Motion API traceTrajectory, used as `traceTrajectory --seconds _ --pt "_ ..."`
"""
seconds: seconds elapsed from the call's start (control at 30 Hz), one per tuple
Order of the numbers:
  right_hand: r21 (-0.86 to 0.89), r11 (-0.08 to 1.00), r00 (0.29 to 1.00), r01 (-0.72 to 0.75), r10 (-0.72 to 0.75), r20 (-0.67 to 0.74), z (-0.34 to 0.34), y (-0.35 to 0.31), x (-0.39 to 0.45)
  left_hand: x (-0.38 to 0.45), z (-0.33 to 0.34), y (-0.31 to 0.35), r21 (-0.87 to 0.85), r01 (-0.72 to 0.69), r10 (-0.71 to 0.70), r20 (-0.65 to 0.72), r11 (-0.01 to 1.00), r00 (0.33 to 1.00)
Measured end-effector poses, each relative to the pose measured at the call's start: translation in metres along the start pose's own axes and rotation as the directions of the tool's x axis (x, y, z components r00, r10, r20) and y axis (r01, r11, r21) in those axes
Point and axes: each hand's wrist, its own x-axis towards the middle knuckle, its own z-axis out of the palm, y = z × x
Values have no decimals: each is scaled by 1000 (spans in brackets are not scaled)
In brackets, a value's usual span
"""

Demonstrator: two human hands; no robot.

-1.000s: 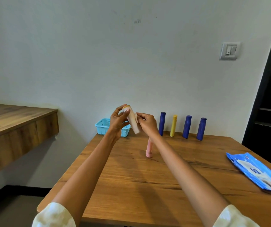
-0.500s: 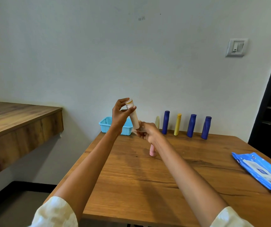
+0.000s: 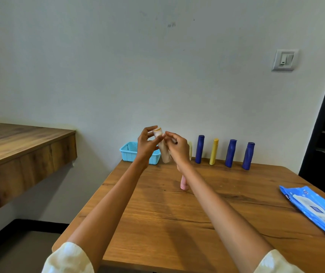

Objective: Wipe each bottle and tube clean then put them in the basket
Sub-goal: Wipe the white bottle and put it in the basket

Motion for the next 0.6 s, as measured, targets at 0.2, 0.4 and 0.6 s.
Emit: traceTrajectory --seconds 0.2,0.4,0.6 --pt "-206 956 975 209 -188 118 -3 20 -18 6 -11 -2 -83 127 -133 -67 988 989" --pt "-270 931 967 247 -219 131 4 25 -26 1 -13 -10 -96 238 -247 -90 966 965" --pt "-234 958 986 163 -169 -4 11 5 -11 0 -9 -9 -52 234 -237 -49 971 970"
